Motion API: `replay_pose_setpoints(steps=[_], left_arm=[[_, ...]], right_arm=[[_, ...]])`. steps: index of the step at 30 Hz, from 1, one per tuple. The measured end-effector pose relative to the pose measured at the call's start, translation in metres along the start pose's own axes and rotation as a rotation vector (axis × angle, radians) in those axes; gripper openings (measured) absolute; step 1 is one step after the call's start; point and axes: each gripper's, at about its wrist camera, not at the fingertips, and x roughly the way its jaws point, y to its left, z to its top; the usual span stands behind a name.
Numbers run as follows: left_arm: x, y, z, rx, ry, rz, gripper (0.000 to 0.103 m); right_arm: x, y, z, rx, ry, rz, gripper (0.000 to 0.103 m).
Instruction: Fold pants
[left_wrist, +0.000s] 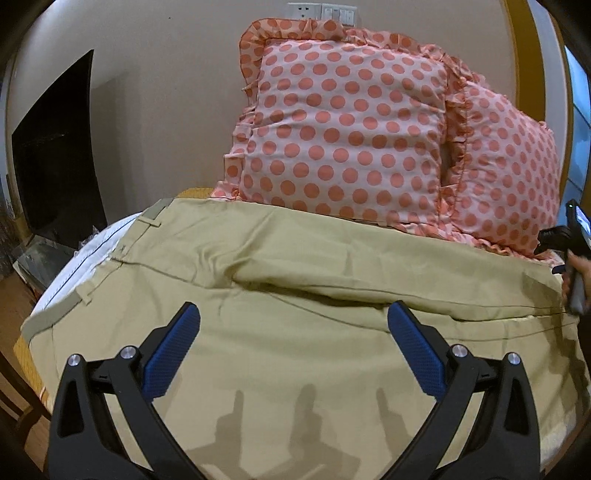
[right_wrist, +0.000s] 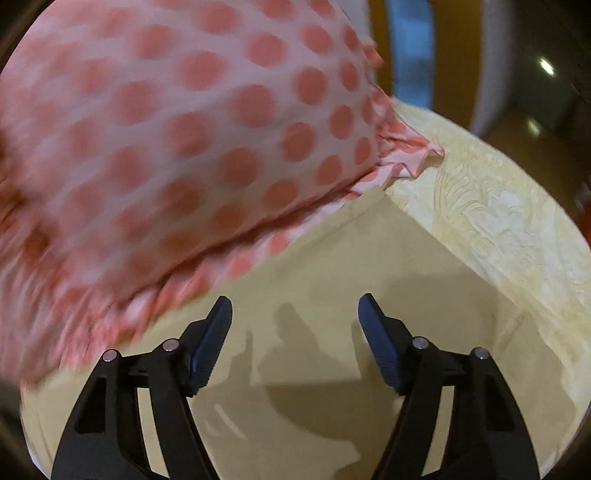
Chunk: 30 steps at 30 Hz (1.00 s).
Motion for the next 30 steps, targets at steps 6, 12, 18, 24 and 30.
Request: replay_pose_setpoints(steps=[6,12,18,24,30], left_arm=[[0.021,-0.004,0.003,0.059,-0.002,0.059,0.101],[0.03,0.01,0.003,0.022,0.019,-0.073,0.101],[0.018,0.025,0.006,0.005,-0.02,-0.097,0.101],[0.01,0.056,0.019,-0.03,-0.034,-0.137,0.101],[0.031,0.094,0.051,-0.199,-0.03,-0.248,0.101]], right_arm=[[0.063,0.013,0.031,0.013,0.025,-0.222,0.066],[0.058,-0.006,0.017,0.002,-0.083,-0.111,0.009],[0.011,-0.077,-0.007,0.198,-0.134,0.266,0.005],[-0.08,-0.17,-0.106,0.277,-0.193,0.528,0.004],[-0.081,-0.189,-0.162,0.397,-0.073,0.538,0.014]])
